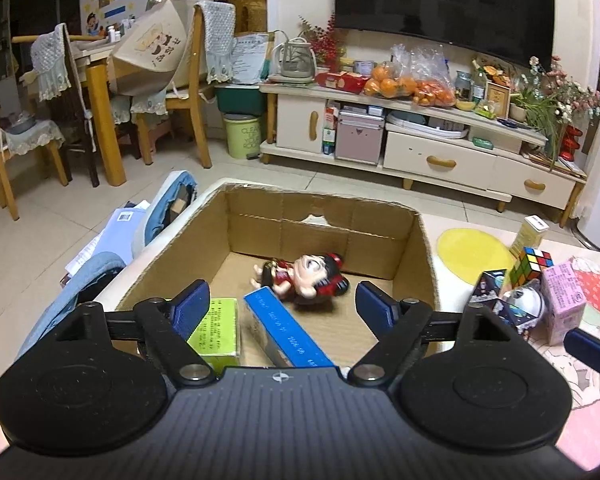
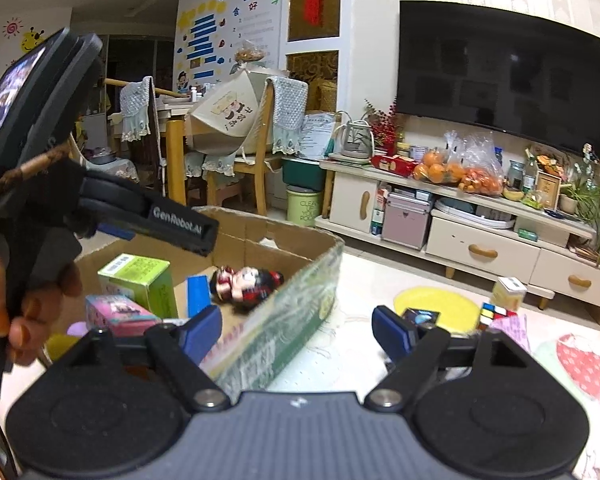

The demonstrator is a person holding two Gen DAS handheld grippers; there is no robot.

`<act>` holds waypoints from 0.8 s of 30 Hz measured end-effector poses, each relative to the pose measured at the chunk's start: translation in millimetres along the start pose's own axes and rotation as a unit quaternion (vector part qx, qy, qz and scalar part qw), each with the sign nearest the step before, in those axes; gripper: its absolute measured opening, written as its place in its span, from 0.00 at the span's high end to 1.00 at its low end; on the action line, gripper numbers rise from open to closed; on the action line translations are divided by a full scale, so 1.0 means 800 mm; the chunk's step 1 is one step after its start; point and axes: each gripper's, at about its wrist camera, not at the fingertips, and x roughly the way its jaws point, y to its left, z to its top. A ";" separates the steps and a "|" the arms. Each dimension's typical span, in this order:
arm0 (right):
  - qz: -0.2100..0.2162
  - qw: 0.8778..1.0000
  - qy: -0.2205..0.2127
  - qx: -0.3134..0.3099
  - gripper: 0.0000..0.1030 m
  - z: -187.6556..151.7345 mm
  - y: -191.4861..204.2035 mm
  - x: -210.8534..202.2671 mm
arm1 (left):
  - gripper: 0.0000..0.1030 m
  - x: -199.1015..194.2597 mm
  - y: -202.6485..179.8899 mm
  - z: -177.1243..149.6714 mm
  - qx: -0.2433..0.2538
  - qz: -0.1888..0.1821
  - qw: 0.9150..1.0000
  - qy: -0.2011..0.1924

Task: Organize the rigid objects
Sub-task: 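Grasp the white tissue pack with the right tool while the left tool returns to the table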

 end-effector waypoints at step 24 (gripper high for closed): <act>0.009 0.997 0.076 -0.030 0.08 -0.102 -0.002 0.030 | 0.00 0.001 0.011 -0.006 0.044 -0.032 0.998 -0.011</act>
